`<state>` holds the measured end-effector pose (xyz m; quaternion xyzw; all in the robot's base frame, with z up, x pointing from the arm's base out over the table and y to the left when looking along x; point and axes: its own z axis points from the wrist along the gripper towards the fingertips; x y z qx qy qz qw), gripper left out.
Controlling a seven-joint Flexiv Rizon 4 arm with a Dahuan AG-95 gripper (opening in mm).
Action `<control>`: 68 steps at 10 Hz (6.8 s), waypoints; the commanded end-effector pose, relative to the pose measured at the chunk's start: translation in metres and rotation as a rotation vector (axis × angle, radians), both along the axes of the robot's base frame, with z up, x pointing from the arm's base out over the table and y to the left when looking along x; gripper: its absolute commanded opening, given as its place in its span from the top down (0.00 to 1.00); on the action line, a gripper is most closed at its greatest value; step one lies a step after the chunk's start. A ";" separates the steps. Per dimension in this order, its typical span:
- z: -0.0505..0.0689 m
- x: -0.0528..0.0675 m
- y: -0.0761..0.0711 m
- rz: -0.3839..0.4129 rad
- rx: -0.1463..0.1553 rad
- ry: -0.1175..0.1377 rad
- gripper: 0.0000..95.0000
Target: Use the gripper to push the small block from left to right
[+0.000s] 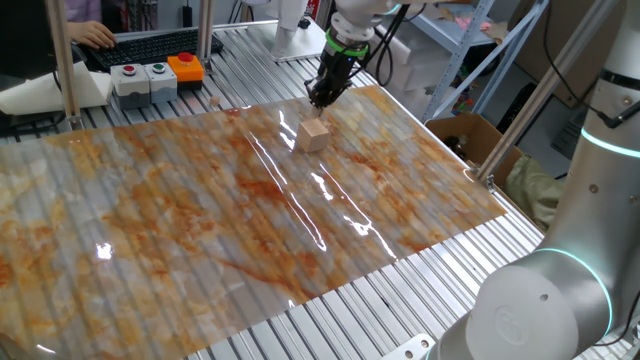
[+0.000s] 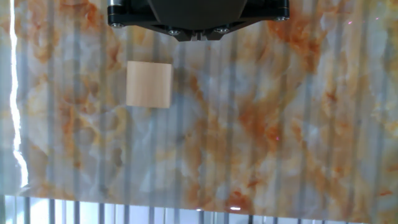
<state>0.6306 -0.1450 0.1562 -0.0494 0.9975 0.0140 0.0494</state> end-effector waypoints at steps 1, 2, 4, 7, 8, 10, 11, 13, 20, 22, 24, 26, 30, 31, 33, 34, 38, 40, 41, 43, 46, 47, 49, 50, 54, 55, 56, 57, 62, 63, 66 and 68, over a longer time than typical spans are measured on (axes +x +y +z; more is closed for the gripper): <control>0.001 -0.003 0.000 -0.002 0.000 -0.003 1.00; 0.001 -0.003 0.000 0.002 0.001 -0.002 1.00; 0.001 -0.003 0.000 0.000 0.000 -0.002 1.00; 0.001 -0.003 0.000 -0.063 0.033 0.004 1.00; 0.001 -0.003 0.000 -0.097 0.055 0.006 1.00; 0.001 -0.003 0.000 -0.148 0.071 0.034 1.00; 0.001 -0.003 0.000 -0.178 0.067 0.043 1.00; 0.001 -0.003 0.000 -0.252 0.064 0.077 1.00; 0.001 -0.003 0.000 -0.362 0.073 0.084 1.00; 0.001 -0.003 0.000 -0.374 0.062 0.083 1.00; 0.001 -0.003 0.000 -0.382 0.055 0.085 1.00; 0.001 -0.003 0.000 -0.370 0.026 0.067 1.00; 0.001 -0.003 0.000 -0.406 -0.002 0.059 1.00; 0.001 -0.003 0.000 -0.409 -0.002 0.059 1.00; 0.001 -0.002 0.000 -0.413 -0.003 0.059 1.00; 0.001 0.000 -0.001 -0.410 -0.004 0.059 1.00; 0.006 0.024 -0.011 -0.398 -0.005 0.073 1.00; 0.006 0.037 -0.021 -0.382 -0.007 0.079 1.00; 0.006 0.041 -0.025 -0.380 -0.007 0.080 1.00; 0.002 0.052 -0.038 -0.352 -0.009 0.082 1.00; 0.000 0.064 -0.054 -0.321 -0.012 0.088 1.00; -0.002 0.068 -0.060 -0.310 -0.010 0.089 1.00; -0.003 0.076 -0.077 -0.279 -0.003 0.093 1.00; -0.004 0.077 -0.082 -0.266 -0.004 0.093 1.00; -0.009 0.080 -0.093 -0.255 0.002 0.097 1.00; -0.009 0.083 -0.094 -0.267 0.006 0.099 1.00; -0.009 0.085 -0.096 -0.263 0.011 0.100 1.00; -0.007 0.087 -0.097 -0.254 0.015 0.099 1.00; -0.007 0.087 -0.097 -0.207 0.009 0.097 1.00; -0.007 0.087 -0.097 -0.202 0.009 0.097 1.00; -0.008 0.086 -0.096 -0.198 0.010 0.101 1.00; -0.010 0.083 -0.095 -0.192 0.010 0.106 1.00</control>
